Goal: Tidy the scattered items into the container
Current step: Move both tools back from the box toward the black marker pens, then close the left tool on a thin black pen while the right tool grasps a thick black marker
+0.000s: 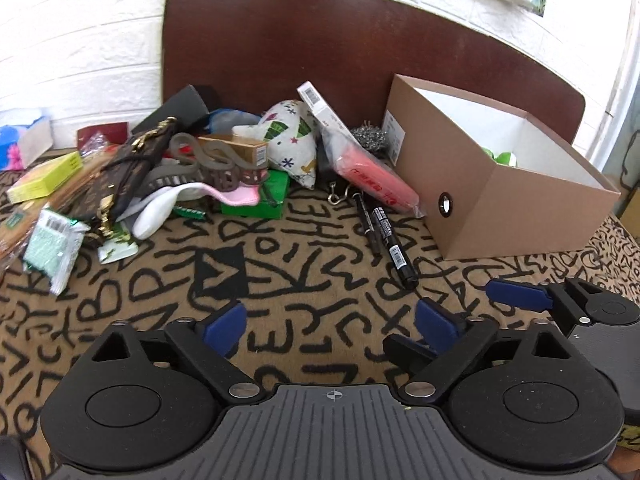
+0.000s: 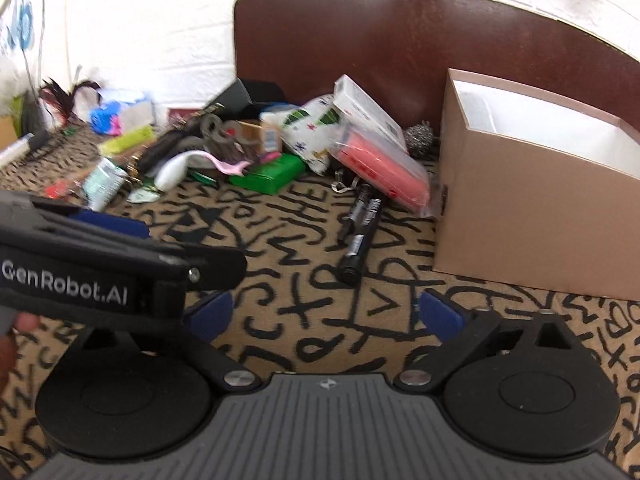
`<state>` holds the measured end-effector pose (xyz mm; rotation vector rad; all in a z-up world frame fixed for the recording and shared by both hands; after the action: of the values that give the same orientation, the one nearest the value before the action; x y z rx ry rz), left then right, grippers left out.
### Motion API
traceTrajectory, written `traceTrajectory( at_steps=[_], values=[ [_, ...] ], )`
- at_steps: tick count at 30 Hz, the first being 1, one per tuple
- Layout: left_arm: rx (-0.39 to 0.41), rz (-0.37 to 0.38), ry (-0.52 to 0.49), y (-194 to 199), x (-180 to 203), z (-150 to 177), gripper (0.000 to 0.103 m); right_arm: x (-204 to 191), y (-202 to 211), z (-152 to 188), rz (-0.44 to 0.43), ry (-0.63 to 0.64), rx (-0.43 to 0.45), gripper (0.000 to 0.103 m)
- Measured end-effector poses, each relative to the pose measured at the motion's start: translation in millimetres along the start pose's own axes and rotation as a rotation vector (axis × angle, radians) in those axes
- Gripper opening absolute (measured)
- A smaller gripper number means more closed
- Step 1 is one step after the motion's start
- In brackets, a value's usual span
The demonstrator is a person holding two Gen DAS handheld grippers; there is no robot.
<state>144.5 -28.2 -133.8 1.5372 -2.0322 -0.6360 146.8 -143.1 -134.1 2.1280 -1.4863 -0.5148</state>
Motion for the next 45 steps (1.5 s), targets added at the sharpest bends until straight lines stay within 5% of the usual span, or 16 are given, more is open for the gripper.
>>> traceTrajectory(
  at_steps=[12,20,27,34,37,39,45],
  values=[
    [-0.104,0.097,0.059,-61.2,1.4,-6.3,0.06,25.4,-32.3,0.0,0.074,-0.061,-0.022,0.063],
    [-0.107,0.12,0.049,-81.3,7.2,-23.5,0.057,34.2,-44.6,-2.5,0.088,-0.104,-0.012,0.053],
    [-0.116,0.139,0.076,-103.4,14.1,-38.5,0.056,43.4,-42.3,-1.5,0.091,-0.104,-0.012,0.028],
    [-0.115,0.129,0.057,-120.6,19.9,-48.2,0.055,45.8,-43.8,-1.7,0.09,-0.099,-0.009,0.028],
    [-0.118,0.118,0.051,-125.9,19.4,-49.0,0.037,45.2,-43.8,-1.3,0.095,-0.093,-0.007,0.028],
    [-0.118,0.097,0.042,-128.1,17.2,-48.6,0.012,44.4,-44.6,-2.3,0.093,-0.092,-0.009,0.026],
    [-0.123,0.093,0.058,-123.7,11.6,-44.6,0.006,41.5,-43.5,-3.8,0.085,-0.083,-0.01,0.017]
  ],
)
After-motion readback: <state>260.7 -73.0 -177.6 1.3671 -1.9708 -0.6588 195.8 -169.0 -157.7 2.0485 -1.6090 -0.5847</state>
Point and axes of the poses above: each gripper's, at about its wrist camera, not at the fingertips, and y roughly against the way its jaws point, x to its right, z to its underside, the point moved 10 cm from there along -y, roughly the way its jaws point, and after that the axes turned 3 degrees about -y, right-handed, at the moved point
